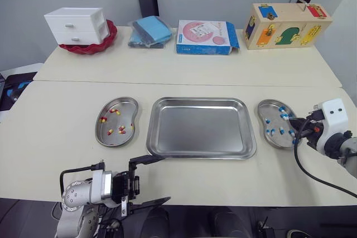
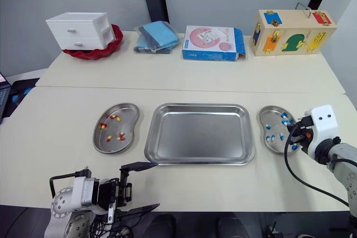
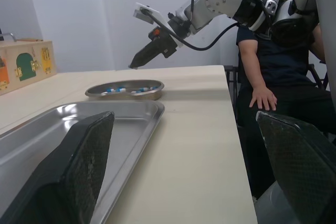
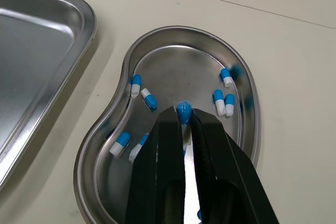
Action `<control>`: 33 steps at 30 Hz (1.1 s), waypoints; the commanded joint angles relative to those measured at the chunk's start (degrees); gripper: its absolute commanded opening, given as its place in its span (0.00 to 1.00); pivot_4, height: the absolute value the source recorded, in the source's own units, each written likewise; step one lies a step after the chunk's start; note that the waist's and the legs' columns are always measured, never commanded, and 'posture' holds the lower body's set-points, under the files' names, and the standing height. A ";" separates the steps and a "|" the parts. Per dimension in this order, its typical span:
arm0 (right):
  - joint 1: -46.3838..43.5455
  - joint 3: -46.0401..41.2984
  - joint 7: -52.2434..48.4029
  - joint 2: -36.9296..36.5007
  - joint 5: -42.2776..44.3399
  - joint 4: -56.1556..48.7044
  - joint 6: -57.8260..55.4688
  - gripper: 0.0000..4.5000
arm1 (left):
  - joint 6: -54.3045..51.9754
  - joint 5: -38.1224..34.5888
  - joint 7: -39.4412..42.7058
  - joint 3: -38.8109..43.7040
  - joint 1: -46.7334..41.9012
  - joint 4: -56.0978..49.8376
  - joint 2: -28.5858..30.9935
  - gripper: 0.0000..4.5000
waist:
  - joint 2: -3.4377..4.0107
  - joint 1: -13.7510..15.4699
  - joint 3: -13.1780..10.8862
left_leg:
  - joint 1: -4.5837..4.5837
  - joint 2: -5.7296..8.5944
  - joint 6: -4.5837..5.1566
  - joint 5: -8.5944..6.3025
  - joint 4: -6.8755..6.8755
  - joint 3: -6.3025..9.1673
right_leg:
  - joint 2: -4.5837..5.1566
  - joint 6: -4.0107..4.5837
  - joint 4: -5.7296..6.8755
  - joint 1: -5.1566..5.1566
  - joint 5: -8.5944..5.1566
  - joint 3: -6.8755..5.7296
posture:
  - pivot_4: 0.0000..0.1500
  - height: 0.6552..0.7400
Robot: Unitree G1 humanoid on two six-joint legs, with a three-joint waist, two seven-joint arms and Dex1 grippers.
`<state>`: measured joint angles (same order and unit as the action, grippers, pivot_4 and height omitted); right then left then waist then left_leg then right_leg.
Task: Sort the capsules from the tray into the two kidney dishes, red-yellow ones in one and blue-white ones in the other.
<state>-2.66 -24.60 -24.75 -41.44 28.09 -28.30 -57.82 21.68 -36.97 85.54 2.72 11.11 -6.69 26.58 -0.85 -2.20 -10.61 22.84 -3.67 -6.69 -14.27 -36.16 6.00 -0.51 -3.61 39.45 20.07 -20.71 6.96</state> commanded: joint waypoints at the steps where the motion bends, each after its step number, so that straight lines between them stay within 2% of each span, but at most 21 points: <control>1: 0.55 -1.19 0.14 -0.15 -0.06 -0.91 0.61 0.00 | 1.01 -0.74 0.89 -0.05 0.56 -1.08 0.09 1.00 | 0.00 0.05 0.00 | 0.00 0.00 0.00 0.00 0.00 0.00 | 0.00 0.00 0.00 -0.01 0.00 -0.01 | 1.00 1.00; 9: 1.30 -0.71 -0.54 -0.58 -0.04 -0.11 1.18 0.00 | 1.06 -0.21 -0.08 0.07 1.25 -1.76 0.08 1.00 | 0.00 0.12 0.00 | -0.01 0.00 0.00 0.00 0.00 0.00 | 0.00 0.00 0.00 -0.01 0.00 0.00 | 1.00 1.00; 11: 1.27 -0.63 -0.68 -0.62 -0.01 -0.04 1.34 0.16 | 1.08 -0.12 -0.27 0.03 1.49 -2.00 0.08 1.00 | 0.00 0.13 0.00 | -0.01 0.00 0.00 0.00 0.00 0.00 | 0.00 0.00 -0.01 -0.01 0.00 0.00 | 1.00 1.00; 12: 1.16 -0.54 -0.65 -0.59 0.05 -0.01 1.30 0.18 | 1.04 -0.09 -0.40 0.01 1.60 -2.16 0.09 1.00 | 0.00 0.13 0.00 | -0.01 0.00 0.00 0.00 0.00 0.00 | 0.00 0.00 -0.01 -0.01 0.00 0.00 | 1.00 1.00; 17: 0.93 -0.59 -0.66 -0.57 0.39 -0.04 1.07 0.45 | 0.90 0.09 -1.08 0.03 1.76 -2.54 0.21 1.00 | 0.01 0.18 0.01 | -0.01 0.00 0.00 0.00 0.00 0.00 | 0.00 0.00 0.00 -0.01 0.00 0.00 | 1.00 1.00; 23: 0.88 -0.55 -0.80 -0.69 0.57 -0.19 0.91 0.82 | 0.64 0.44 -1.95 0.19 1.59 -2.68 0.45 1.00 | 0.01 0.19 0.01 | -0.01 0.00 0.00 0.00 -0.01 0.00 | 0.00 0.00 0.00 -0.02 0.00 0.00 | 1.00 1.00; 25: 1.53 -0.64 -1.92 -0.86 0.59 -0.45 2.43 0.98 | -0.64 1.59 -4.26 0.62 1.84 -3.04 0.97 1.00 | 0.01 0.19 0.01 | -0.01 0.00 0.00 0.00 -0.01 0.00 | 0.00 0.00 0.00 -0.02 0.00 0.00 | 1.00 1.00; 27: 3.33 -0.98 -4.54 -1.96 0.54 -1.03 4.48 0.99 | -3.98 2.89 -9.11 1.50 2.45 -4.56 1.93 1.00 | 0.01 0.24 0.01 | -0.01 0.00 0.00 0.00 -0.01 0.01 | 0.00 0.00 -0.01 -0.02 0.00 0.00 | 1.00 1.00; 30: 8.87 -3.95 -13.01 -5.58 -0.03 -0.20 11.32 0.99 | -13.44 5.25 -20.59 4.23 4.21 -9.52 4.66 1.00 | 0.00 0.33 0.00 | 0.01 0.00 0.00 0.00 -0.01 0.03 | 0.00 0.00 -0.02 -0.03 0.00 -0.02 | 1.00 1.00; 33: 13.28 -6.09 -19.91 -7.88 -0.61 2.10 18.53 0.99 | -21.02 6.21 -26.80 6.37 5.89 -13.33 8.05 1.00 | 0.00 0.37 0.00 | -0.03 0.00 0.01 0.00 -0.01 0.03 | 0.01 -0.01 -0.05 -0.10 0.00 -0.02 | 1.00 1.00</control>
<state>9.58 -27.38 -40.49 -48.23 27.93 -26.73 -44.31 4.86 -31.23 62.36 7.24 16.15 -16.29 32.98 -0.85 -1.82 -10.61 22.77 -3.67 -6.69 -14.27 -36.19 6.04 -0.49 -3.61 39.41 19.94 -20.71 6.92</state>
